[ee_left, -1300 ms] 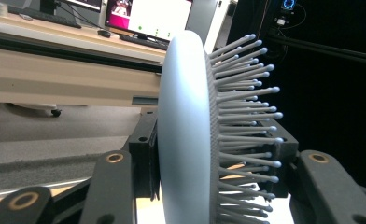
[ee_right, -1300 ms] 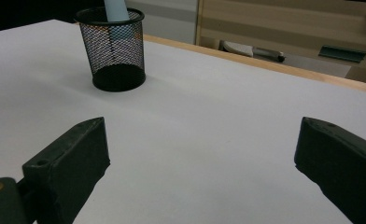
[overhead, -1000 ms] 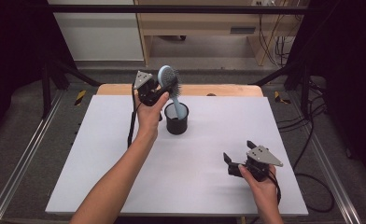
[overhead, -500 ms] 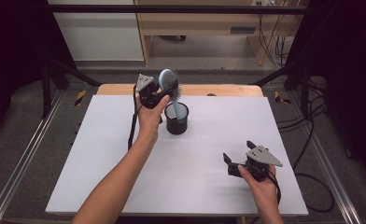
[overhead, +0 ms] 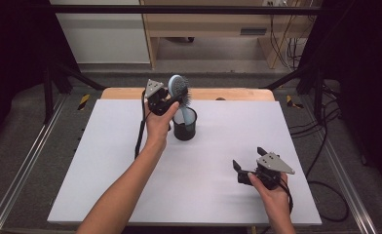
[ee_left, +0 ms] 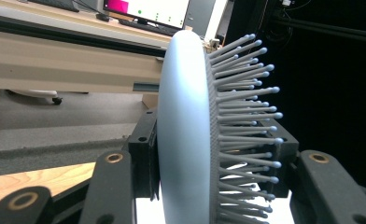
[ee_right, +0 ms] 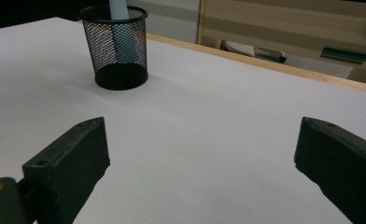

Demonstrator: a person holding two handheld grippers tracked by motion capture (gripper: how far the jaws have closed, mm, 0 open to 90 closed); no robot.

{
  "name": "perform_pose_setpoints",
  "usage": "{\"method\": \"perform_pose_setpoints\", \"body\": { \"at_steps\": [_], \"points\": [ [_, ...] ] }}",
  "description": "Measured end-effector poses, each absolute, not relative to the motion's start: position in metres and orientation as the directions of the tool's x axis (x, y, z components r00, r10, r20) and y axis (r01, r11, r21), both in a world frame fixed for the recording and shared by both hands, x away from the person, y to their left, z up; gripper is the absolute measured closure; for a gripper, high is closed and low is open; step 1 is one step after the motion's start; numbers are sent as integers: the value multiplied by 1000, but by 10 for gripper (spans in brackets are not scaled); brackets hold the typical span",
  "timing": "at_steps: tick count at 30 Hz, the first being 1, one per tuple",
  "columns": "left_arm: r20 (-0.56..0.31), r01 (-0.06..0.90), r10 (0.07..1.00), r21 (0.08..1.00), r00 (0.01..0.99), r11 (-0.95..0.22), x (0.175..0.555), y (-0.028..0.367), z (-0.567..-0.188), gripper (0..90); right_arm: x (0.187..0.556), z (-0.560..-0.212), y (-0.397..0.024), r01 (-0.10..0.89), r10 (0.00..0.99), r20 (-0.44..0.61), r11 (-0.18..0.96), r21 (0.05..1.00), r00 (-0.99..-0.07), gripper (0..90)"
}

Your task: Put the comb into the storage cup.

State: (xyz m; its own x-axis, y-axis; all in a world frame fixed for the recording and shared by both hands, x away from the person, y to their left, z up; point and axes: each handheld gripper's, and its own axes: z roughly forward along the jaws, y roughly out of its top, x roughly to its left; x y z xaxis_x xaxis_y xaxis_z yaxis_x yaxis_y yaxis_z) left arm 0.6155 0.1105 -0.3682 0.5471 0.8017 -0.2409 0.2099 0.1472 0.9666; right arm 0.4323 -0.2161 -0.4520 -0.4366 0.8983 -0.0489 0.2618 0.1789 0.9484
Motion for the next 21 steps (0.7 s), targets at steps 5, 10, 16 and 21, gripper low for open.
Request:
{"method": "perform_pose_setpoints", "body": {
  "at_steps": [5,10,16,21],
  "points": [
    [-241,214,801,966,547,145,616,110,-370,500,433,-452,-216,261,898,-50,180,948,-438,35],
    [-243,217,801,965,548,145,616,109,-372,500,433,-452,-216,262,898,-50,181,948,-438,35],
    [-245,223,803,964,544,142,616,108,-376,499,433,-452,-216,263,898,-49,180,948,-438,35],
    [-242,226,804,964,542,139,617,108,-378,499,432,-453,-216,265,897,-52,185,946,-440,35]
  ]
}}
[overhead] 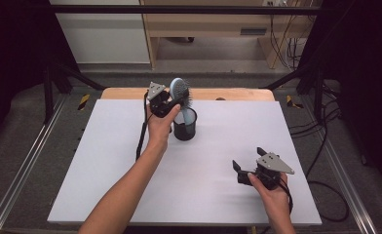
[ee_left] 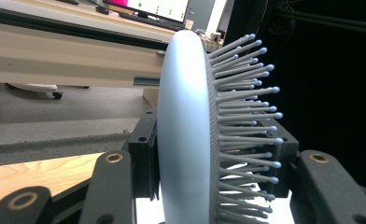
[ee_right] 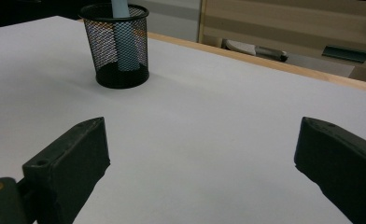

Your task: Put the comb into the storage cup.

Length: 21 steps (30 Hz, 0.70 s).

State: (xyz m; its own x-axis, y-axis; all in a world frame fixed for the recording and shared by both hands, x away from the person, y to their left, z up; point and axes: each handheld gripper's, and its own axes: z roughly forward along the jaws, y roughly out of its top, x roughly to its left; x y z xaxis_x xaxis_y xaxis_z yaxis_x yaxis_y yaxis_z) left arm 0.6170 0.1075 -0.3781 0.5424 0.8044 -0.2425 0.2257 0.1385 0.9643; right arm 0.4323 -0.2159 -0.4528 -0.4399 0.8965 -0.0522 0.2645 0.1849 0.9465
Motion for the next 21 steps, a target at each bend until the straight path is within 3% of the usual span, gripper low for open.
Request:
{"method": "perform_pose_setpoints", "body": {
  "at_steps": [21],
  "points": [
    [-256,237,810,960,528,150,619,112,-386,498,432,-454,-214,267,894,-56,192,944,-445,35]
  ]
}}
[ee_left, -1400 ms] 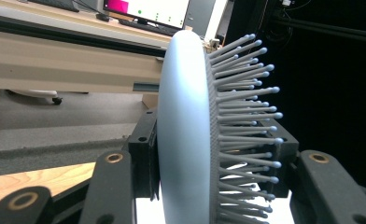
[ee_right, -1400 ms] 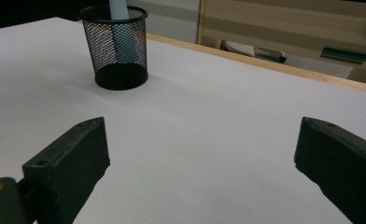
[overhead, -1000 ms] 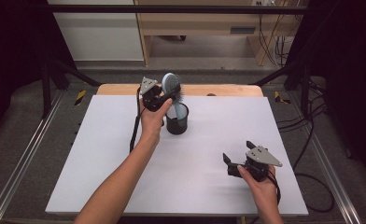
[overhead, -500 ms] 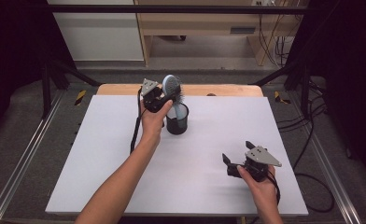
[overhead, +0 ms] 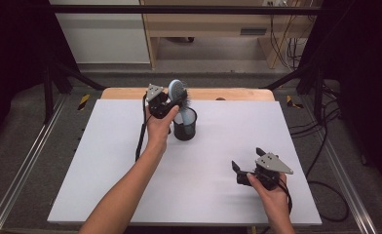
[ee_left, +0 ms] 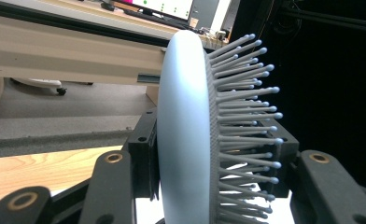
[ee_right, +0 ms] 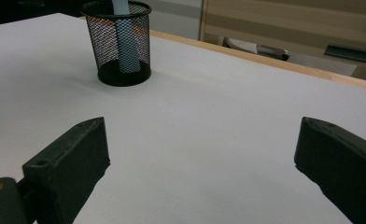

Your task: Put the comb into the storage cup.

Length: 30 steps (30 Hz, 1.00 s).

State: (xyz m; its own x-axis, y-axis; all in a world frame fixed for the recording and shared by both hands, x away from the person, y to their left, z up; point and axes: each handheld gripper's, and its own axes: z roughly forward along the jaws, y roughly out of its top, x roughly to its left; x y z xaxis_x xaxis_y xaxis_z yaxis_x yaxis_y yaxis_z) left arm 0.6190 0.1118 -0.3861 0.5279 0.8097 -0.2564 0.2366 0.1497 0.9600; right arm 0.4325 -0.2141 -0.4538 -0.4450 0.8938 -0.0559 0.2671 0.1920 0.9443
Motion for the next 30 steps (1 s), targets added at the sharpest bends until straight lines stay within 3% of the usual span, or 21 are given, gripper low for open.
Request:
{"method": "perform_pose_setpoints", "body": {
  "at_steps": [19,30],
  "points": [
    [-258,236,807,960,531,152,620,112,-388,496,432,-454,-214,267,893,-59,196,944,-447,34],
    [-302,265,806,946,509,187,623,125,-391,472,432,-454,-213,268,892,-58,197,943,-449,31]
  ]
}}
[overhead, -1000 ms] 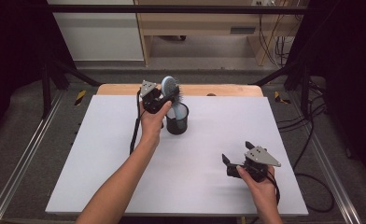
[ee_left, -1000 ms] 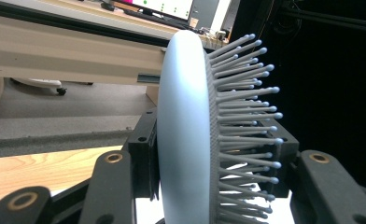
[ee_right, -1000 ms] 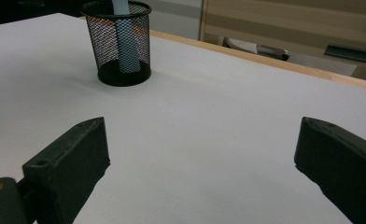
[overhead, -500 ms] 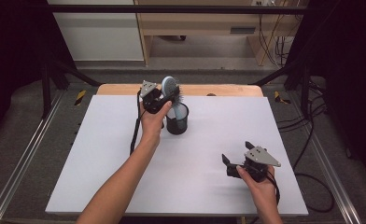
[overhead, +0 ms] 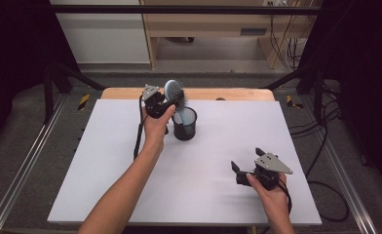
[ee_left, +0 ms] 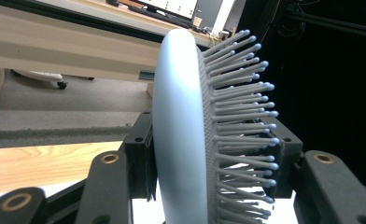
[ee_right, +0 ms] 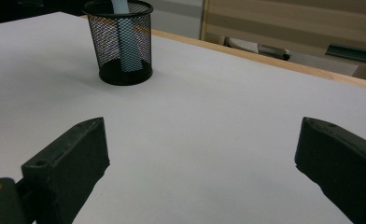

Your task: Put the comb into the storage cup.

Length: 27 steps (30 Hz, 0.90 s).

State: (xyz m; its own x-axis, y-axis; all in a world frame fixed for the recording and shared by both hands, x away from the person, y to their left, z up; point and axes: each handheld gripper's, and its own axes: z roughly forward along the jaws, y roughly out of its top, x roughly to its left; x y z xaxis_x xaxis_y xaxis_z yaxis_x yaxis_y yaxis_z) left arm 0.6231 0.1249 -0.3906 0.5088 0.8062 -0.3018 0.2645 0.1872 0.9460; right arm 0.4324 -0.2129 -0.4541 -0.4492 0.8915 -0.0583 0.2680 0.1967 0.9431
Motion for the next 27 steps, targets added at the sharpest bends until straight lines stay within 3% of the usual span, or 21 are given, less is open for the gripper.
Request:
{"method": "perform_pose_setpoints", "body": {
  "at_steps": [27],
  "points": [
    [-342,299,806,930,483,215,627,137,-394,425,433,-454,-212,270,890,-60,201,942,-452,29]
  ]
}}
